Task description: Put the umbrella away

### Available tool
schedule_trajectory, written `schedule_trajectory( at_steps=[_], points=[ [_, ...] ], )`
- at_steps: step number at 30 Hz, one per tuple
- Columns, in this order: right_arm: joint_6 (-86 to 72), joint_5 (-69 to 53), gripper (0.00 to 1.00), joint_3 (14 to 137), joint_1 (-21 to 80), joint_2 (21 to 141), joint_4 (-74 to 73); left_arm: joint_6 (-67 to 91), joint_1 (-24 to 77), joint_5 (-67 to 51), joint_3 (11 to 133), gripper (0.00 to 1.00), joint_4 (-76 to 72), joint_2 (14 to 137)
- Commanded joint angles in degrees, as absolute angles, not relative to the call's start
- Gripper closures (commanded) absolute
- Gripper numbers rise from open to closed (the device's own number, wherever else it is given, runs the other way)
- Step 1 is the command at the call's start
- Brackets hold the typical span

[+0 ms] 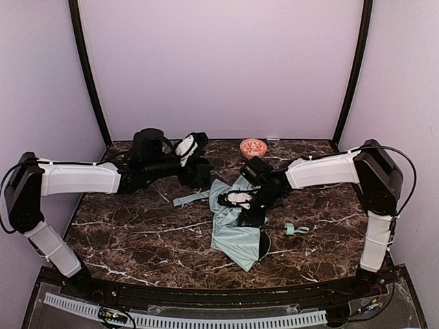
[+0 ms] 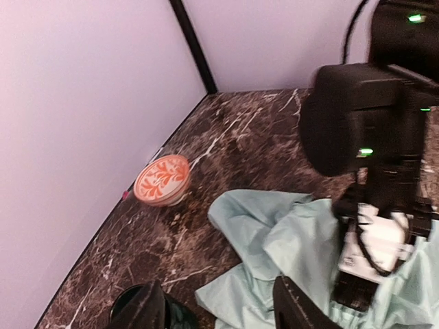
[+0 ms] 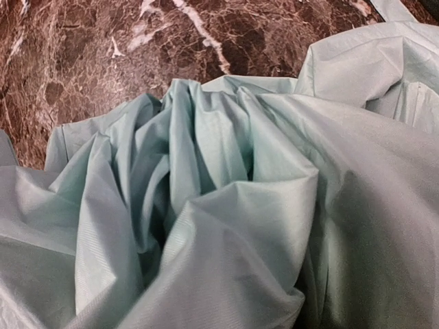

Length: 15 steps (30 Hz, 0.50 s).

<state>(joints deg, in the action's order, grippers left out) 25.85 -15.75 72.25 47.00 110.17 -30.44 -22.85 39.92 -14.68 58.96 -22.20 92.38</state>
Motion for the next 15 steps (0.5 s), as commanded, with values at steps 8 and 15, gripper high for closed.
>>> schedule_trajectory(
  at_steps=[8,15],
  points=[
    [17.19,-33.77,0.67,72.55,45.24,115.85,-38.04,-50.36,54.32,-25.7,50.71,0.31,-5.82,87.49],
    [18.19,-33.88,0.68,74.44,44.38,120.66,-38.38,-49.81,55.48,-33.29,53.54,0.24,-3.14,92.54]
  ],
)
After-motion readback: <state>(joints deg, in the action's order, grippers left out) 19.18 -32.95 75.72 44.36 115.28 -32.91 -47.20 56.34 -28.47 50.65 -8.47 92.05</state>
